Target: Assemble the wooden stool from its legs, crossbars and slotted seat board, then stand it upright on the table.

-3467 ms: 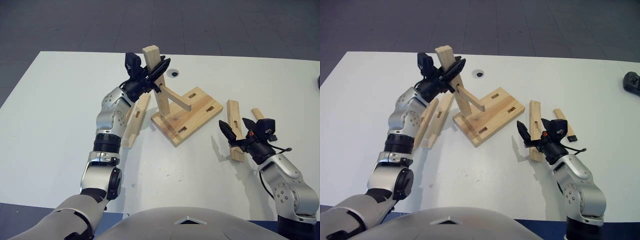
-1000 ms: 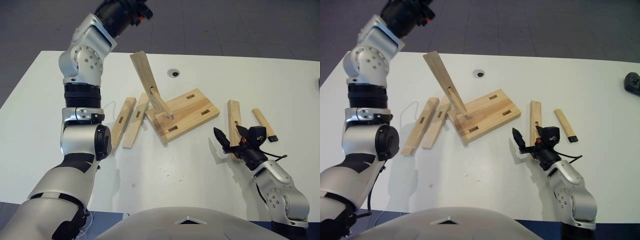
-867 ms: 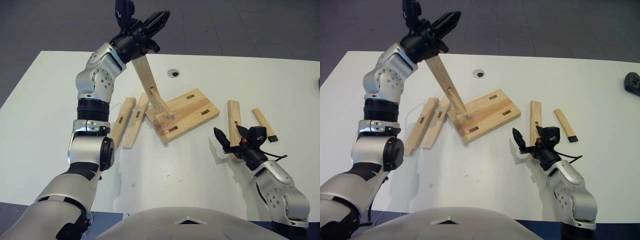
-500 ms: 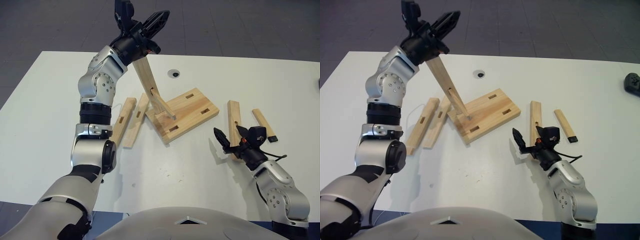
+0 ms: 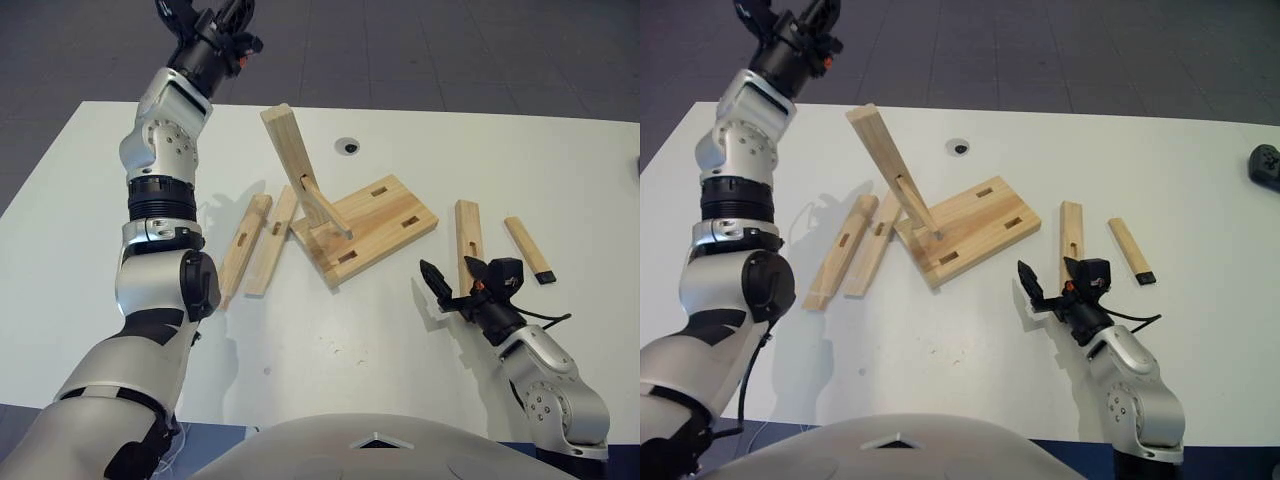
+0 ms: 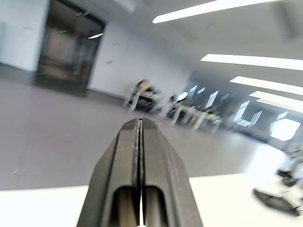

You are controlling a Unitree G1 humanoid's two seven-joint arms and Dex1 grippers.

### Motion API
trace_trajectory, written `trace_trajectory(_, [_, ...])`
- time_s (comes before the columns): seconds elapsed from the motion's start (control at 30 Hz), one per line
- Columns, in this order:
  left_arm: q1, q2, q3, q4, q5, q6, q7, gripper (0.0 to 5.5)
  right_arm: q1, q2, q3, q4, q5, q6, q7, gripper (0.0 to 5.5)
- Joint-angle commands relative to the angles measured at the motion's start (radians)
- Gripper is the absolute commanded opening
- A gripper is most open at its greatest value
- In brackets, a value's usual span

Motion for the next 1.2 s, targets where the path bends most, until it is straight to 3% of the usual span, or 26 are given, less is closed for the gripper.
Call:
trace_trajectory(0.03, [0.095,-0.012,-0.114,-0.003,0.137,-0.074,-0.017,0.03,-0.004,-0.009,-0.014,-0.007,0.0,0.002,-0.003,5.4])
trace_trajectory(0.27, [0.252,-0.048,-0.19,-0.272,0.107,0.053,-0.132,0.03,-0.007,-0.017,-0.024,0.002,-0.002,0.002,0.004,5.4])
trace_trajectory(0.5, [0.404,0.058,-0.273,-0.663,0.019,0.281,-0.33,0.03,-0.009,-0.022,-0.046,0.007,-0.001,0.001,0.005,5.4])
trace_trajectory(0.67, [0.49,0.035,-0.29,-0.807,-0.008,0.365,-0.282,0.03,-0.011,-0.021,-0.057,0.004,0.0,0.002,0.001,5.4])
trace_trajectory(0.97, [0.512,-0.035,-0.274,-0.832,-0.029,0.407,-0.184,0.03,-0.008,-0.02,-0.065,-0.008,0.005,0.009,-0.007,5.4])
trace_trajectory(1.13, [0.458,-0.007,-0.183,-0.754,-0.006,0.386,-0.106,0.03,-0.011,-0.026,-0.077,-0.006,0.005,0.01,-0.007,5.4])
trace_trajectory(1.2, [0.458,0.023,-0.145,-0.749,0.03,0.389,-0.037,0.3,-0.013,-0.027,-0.082,-0.007,0.007,0.012,-0.006,5.4])
